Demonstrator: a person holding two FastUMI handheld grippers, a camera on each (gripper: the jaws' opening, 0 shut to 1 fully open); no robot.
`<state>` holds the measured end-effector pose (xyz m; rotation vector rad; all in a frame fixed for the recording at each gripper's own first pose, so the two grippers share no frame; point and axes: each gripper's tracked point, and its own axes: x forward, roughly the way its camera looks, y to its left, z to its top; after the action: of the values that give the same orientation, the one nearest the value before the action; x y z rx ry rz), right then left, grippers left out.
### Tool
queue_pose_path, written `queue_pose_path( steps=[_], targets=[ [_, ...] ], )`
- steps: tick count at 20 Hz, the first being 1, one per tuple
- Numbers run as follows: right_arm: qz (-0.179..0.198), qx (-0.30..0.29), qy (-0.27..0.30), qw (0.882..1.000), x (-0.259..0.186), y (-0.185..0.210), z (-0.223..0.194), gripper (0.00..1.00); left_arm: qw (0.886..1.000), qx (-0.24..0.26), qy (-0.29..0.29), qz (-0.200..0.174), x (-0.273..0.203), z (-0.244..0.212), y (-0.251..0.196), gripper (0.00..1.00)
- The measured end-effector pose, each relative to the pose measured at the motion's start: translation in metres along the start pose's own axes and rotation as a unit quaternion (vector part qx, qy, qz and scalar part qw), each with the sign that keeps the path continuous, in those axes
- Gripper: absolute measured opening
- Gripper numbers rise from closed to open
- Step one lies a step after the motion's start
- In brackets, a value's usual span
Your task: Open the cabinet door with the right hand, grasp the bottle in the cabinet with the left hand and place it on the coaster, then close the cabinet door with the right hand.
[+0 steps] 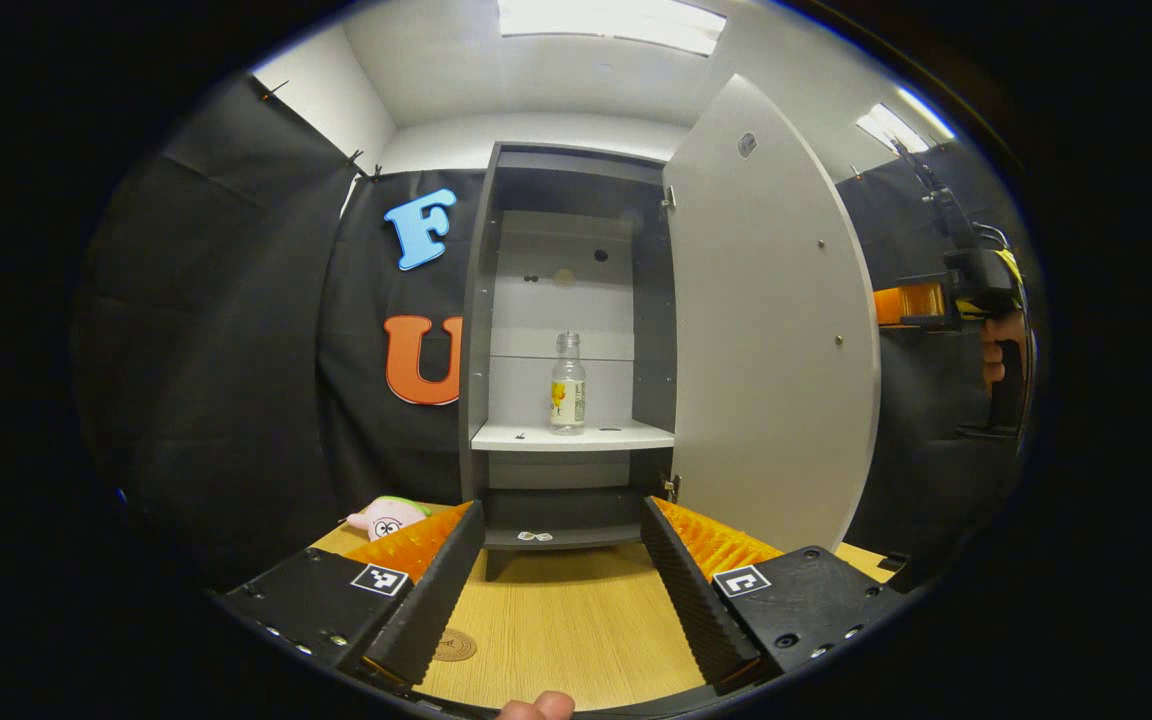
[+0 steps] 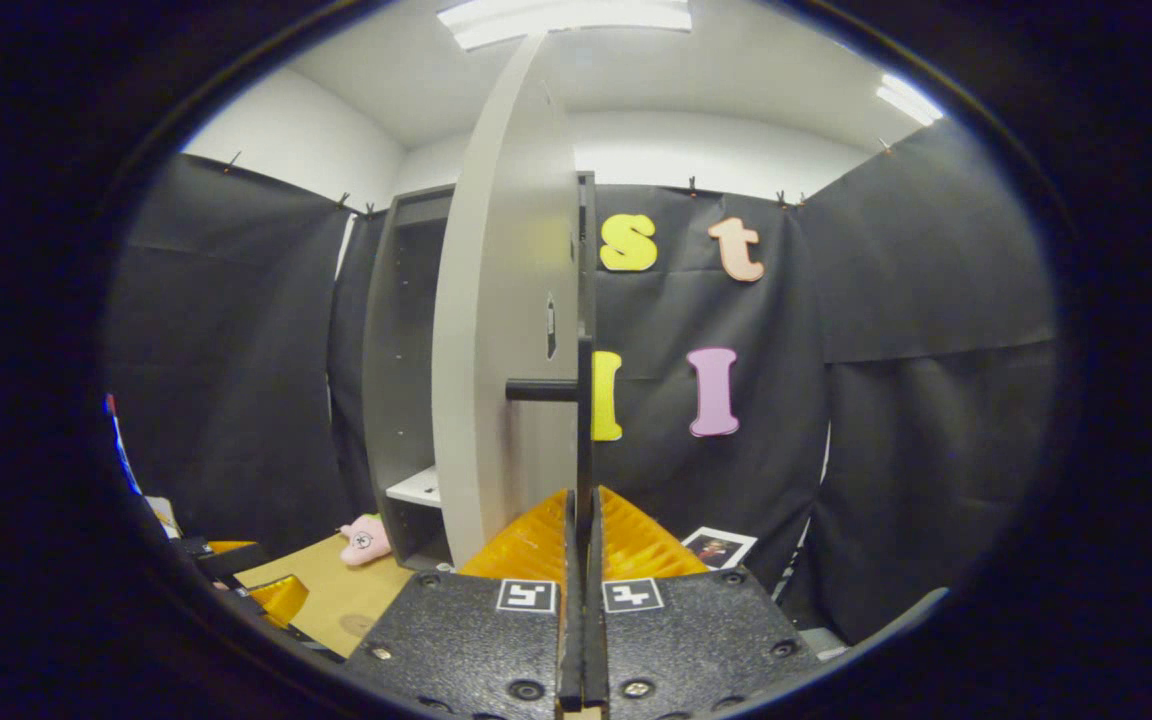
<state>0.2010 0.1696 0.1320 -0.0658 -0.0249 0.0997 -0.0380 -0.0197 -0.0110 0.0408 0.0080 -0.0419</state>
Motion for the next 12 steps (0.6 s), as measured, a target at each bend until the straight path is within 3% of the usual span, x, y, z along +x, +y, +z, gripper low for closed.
queue_pose_path(
  steps=[4, 12],
  targets=[
    [0.024, 0.038, 0.005, 0.999, 0.001, 0.011, 0.0, 0.04, 1.0, -0.001, 0.007, 0.005, 0.001, -0.004, -0.004, 0.95],
    [0.044, 0.039, -0.008, 0.998, -0.013, 0.006, 0.004, 0.04, 1.0, -0.004, -0.001, 0.023, 0.004, 0.0, -0.004, 0.95]
  ],
)
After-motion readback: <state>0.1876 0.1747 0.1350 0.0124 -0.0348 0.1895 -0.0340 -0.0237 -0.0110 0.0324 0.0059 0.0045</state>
